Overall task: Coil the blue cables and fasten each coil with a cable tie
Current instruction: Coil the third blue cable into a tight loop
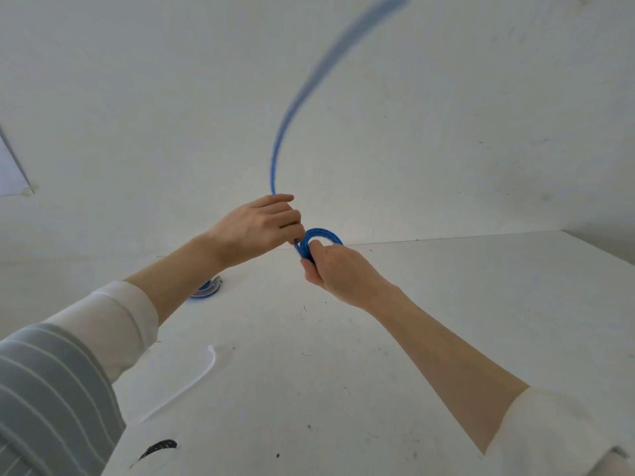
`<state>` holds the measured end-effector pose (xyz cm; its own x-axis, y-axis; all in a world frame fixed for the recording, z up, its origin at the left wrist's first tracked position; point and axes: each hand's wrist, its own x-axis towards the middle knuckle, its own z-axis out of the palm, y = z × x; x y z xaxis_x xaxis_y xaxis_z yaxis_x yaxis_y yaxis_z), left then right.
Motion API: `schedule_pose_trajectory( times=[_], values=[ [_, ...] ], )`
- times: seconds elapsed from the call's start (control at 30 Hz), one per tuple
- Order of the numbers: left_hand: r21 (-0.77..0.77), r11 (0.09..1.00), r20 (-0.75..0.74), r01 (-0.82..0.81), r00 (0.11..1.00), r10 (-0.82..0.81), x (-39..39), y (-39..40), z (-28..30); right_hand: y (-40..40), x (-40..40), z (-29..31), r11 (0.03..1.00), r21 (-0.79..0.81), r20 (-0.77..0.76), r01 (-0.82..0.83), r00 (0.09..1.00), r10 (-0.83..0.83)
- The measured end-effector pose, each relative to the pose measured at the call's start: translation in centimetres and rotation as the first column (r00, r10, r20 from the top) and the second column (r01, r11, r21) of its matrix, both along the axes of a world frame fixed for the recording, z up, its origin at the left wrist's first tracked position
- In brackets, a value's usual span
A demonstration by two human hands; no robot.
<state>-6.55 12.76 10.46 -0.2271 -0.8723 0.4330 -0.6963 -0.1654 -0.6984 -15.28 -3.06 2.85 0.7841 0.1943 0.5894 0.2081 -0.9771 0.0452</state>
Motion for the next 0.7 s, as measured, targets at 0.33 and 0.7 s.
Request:
schedule_pose_trajectory(
  times=[0.33,0.7],
  values=[
    [-0.224,0.974,-0.722,-0.032,0.677,-0.144,-1.1,-1.6,0.4,0.4,-1.9,2.0,0.672,0.686,0.11,-0.278,0.953,0.282],
    [-0.489,0.871,-0.803,-0.041,0.412,-0.431,-3.4,-4.5,1.5,0.8,-3.1,4.3,0.15,0.901,0.325,-0.408,0.861,0.39]
  ],
)
